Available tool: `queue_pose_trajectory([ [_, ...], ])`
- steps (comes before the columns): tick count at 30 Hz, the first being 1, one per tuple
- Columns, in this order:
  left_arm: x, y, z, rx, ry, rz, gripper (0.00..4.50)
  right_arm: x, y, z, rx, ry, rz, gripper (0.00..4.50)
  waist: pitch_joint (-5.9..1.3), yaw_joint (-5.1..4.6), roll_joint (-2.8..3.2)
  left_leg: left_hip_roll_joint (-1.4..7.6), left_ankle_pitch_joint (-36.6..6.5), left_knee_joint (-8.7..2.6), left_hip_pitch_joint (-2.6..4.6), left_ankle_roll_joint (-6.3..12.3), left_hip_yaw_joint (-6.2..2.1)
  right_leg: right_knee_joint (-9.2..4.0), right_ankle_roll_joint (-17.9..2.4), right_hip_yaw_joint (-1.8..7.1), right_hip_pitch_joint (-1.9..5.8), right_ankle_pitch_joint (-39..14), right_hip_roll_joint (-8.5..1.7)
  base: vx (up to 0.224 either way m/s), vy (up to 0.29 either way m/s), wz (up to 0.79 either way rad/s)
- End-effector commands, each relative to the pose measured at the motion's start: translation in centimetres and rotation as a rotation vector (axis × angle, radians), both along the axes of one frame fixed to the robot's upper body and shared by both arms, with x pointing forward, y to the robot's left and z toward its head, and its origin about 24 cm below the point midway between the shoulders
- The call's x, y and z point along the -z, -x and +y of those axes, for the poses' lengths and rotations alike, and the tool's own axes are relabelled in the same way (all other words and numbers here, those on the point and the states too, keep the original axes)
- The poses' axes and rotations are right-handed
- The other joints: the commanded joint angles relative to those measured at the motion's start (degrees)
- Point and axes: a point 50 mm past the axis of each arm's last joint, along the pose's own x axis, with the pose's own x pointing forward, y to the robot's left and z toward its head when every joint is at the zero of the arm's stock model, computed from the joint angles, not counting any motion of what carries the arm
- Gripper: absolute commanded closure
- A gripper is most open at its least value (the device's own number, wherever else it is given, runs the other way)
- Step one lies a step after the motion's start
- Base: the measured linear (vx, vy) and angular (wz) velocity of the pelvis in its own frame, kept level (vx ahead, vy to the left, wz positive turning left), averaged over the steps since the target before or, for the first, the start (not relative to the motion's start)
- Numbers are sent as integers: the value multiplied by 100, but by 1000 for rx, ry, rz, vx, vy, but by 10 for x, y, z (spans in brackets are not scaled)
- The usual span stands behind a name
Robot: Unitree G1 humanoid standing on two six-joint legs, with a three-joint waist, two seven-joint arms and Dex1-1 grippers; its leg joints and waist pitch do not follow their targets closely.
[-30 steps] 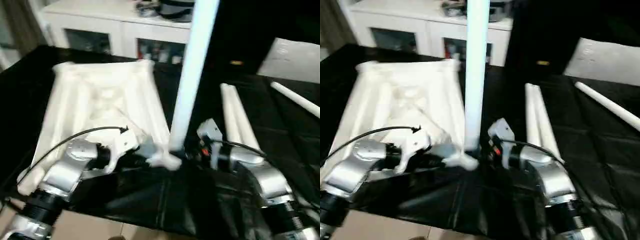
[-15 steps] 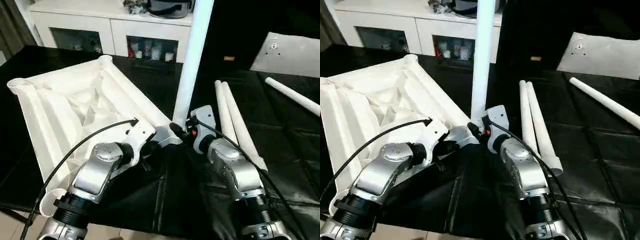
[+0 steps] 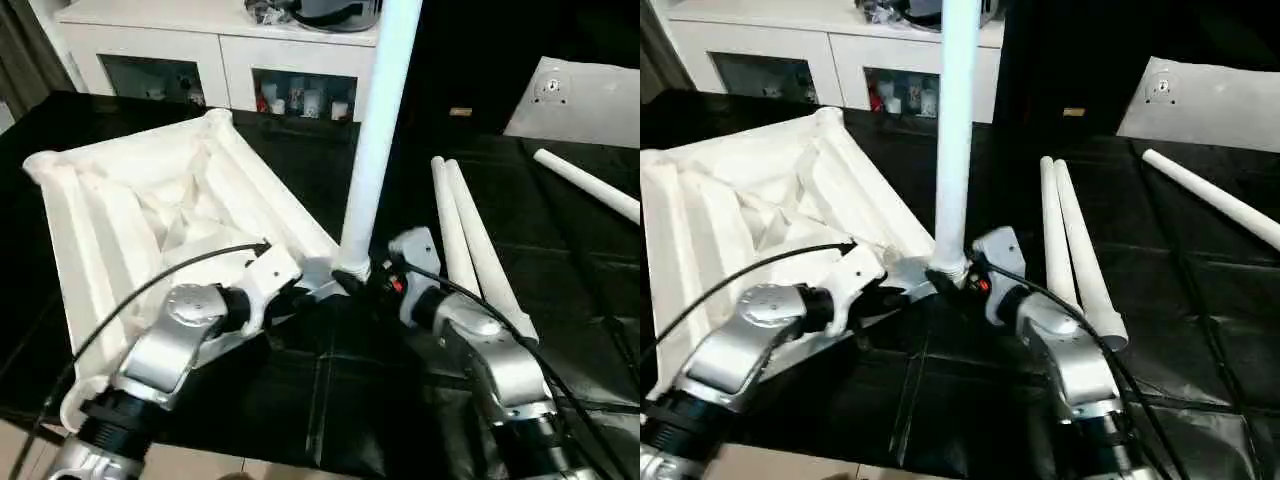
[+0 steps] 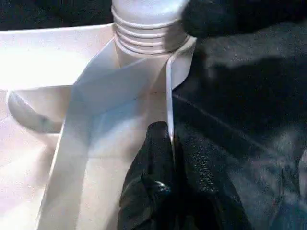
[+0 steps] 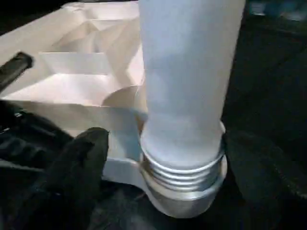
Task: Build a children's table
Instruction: Rotate leg to tighten
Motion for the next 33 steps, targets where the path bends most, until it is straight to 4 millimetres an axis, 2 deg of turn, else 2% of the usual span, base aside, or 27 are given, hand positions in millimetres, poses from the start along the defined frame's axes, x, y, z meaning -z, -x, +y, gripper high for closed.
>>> queue_pose_trajectory([
  [1, -4, 1, -1, 114, -11, -13, 450, -4, 6, 3, -110, -27, -2, 6, -311, 54, 49, 238, -836, -349, 2, 226, -79, -382, -1293, 215, 263, -159, -383, 0, 0, 0],
  [4, -3, 4, 8, 189, -58, 15, 450, -10, 11, -9, -226, -11, -8, 6, -306, 76, 52, 255, -879, -354, 12, 248, -81, -380, -1311, 213, 258, -204, -386, 0, 0, 0],
  [6, -3, 4, 12, 216, -83, 15, 450, -12, 12, -16, -254, 3, -5, 6, -310, 128, 59, 263, -833, -342, 32, 272, -70, -367, -1342, 215, 247, -124, -387, 0, 0, 0],
  [12, -4, 5, 18, 301, -91, 31, 450, -15, 11, -30, -319, 51, -9, 6, -324, 187, 43, 262, -790, -335, 29, 210, -67, -344, -1382, 211, 260, -77, -396, 0, 0, 0],
  [13, -4, 7, 19, 328, -86, 39, 450, -15, 11, -31, -338, 63, -6, 6, -317, 187, 13, 254, -757, -334, 14, 232, -67, -345, -1382, 209, 266, -63, -395, 0, 0, 0],
  [16, -4, 10, 19, 378, -75, 63, 450, -13, 6, -29, -364, 93, -15, 6, -328, 199, 31, 260, -741, -322, 26, 247, -62, -338, -1425, 208, 254, -95, -413, 0, 0, 0],
  [19, -4, 13, 19, 417, -74, 71, 450, -9, 4, -26, -406, 123, -15, 6, -334, 191, 17, 258, -694, -312, 27, 250, -54, -319, -1503, 199, 246, -15, -401, 0, 0, 0],
  [20, -4, 13, 19, 422, -74, 74, 450, -9, 3, -25, -411, 117, -11, 22, -333, 202, 24, 262, -693, -311, 34, 258, -52, -319, -1513, 202, 242, -10, -407, 0, 0, 0],
  [23, -3, 14, 20, 438, -79, 79, 450, -10, 2, -23, -429, 106, -7, 22, -336, 262, 28, 273, -649, -306, 38, 287, -50, -304, -1508, 204, 240, 46, -404, 0, 0, 0],
  [24, -3, 17, 20, 465, -83, 87, 450, -10, 2, -22, -462, 97, 7, 50, -340, 271, -10, 277, -650, -307, 40, 291, -46, -298, -1510, 199, 244, 72, -401, 0, 0, 0],
  [26, -3, 18, 20, 481, -84, 92, 450, -9, 3, -21, -493, 97, 19, 64, -332, 278, 12, 277, -692, -313, 27, 286, -56, -296, -1496, 192, 246, -25, -411, 0, 0, 0],
  [27, -3, 18, 20, 487, -87, 95, 450, -9, 4, -20, -506, 98, 24, 64, -330, 276, -3, 279, -740, -313, 33, 278, -53, -301, -1474, 194, 243, -96, -411, 0, 0, 0],
  [28, -3, 18, 20, 493, -91, 96, 450, -8, 4, -20, -515, 101, 26, 90, -328, 288, 4, 283, -746, -315, 36, 271, -54, -305, -1461, 198, 240, -135, -420, 0, 0, 0],
  [29, -4, 18, 21, 501, -98, 94, 450, -7, 5, -21, -537, 105, 34, 99, -331, 291, 0, 280, -737, -314, 39, 265, -51, -306, -1452, 199, 238, -143, -417, 0, 0, 0],
  [32, -4, 18, 21, 504, -101, 93, 450, -7, 5, -21, -546, 106, 39, 104, -336, 291, -5, 276, -704, -308, 27, 263, -49, -299, -1466, 200, 249, -96, -418, 0, 0, 0],
  [33, -5, 18, 22, 506, -101, 93, 450, -6, 5, -22, -547, 106, 39, 131, -336, 293, -4, 277, -661, -309, 23, 269, -52, -294, -1456, 199, 250, -62, -419, 0, 0, 0],
])
